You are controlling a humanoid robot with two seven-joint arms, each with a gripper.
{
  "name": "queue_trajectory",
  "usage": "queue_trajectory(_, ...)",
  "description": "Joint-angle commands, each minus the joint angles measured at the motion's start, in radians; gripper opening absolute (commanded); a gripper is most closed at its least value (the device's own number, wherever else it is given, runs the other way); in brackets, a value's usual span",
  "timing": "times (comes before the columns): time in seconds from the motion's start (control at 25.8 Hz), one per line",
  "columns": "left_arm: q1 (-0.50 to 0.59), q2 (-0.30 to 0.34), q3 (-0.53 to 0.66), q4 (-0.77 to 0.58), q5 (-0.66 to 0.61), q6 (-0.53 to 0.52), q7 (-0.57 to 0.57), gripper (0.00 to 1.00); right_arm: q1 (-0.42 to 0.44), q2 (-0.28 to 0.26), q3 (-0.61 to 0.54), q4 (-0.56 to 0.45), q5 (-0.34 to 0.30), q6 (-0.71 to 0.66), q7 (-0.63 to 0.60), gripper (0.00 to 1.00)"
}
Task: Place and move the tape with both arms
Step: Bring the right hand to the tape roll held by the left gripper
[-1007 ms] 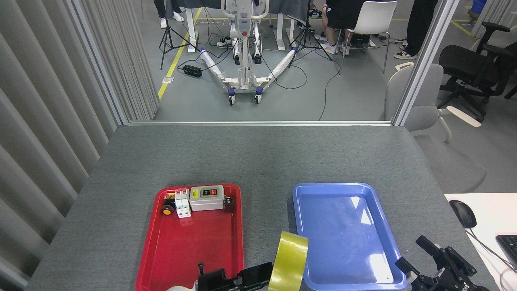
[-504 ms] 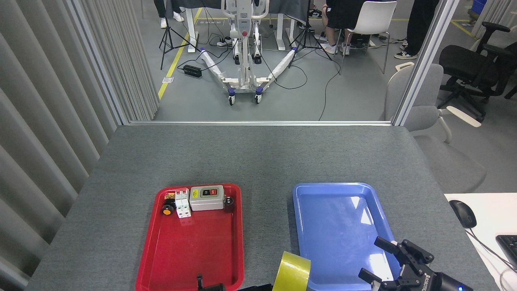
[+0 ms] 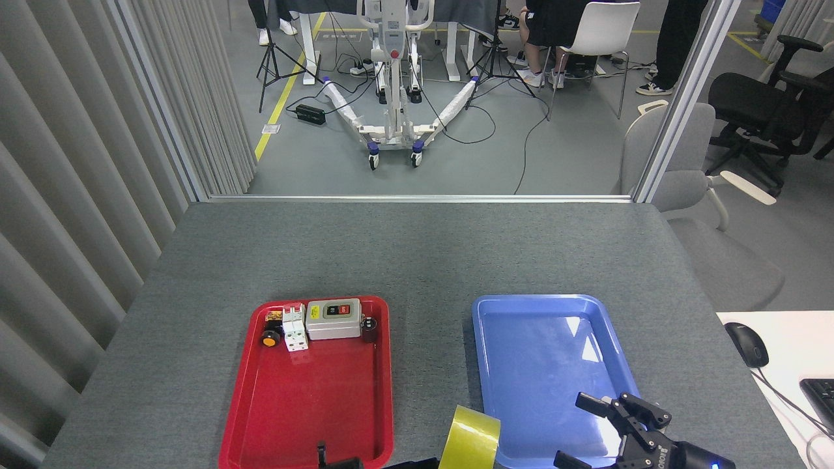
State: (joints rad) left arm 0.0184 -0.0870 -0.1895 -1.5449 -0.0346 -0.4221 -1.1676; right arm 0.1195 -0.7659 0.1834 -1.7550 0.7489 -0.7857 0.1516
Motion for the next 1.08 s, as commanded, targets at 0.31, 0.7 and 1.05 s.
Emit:
queue_trajectory(0.31, -0.001, 0.001, 0.005, 0.002, -0.004, 0.0, 0.003, 0.0, -0.058, 0.076, 0.064, 0.0, 0.038, 0.0, 0.026, 1.0)
queue_trajectory(0.7, -0.001, 0.006, 0.01, -0.001, -0.004, -0.001, 0.003, 0.0, -0.119, 0.143, 0.119, 0.015, 0.075, 0.0, 0.036, 1.0)
queue_trajectory(1.05, -0.001, 0.004, 0.022, 0.0, -0.002, -0.001, 0.003, 0.0, -0.181, 0.197, 0.179, 0.054, 0.099, 0.0, 0.055, 1.0)
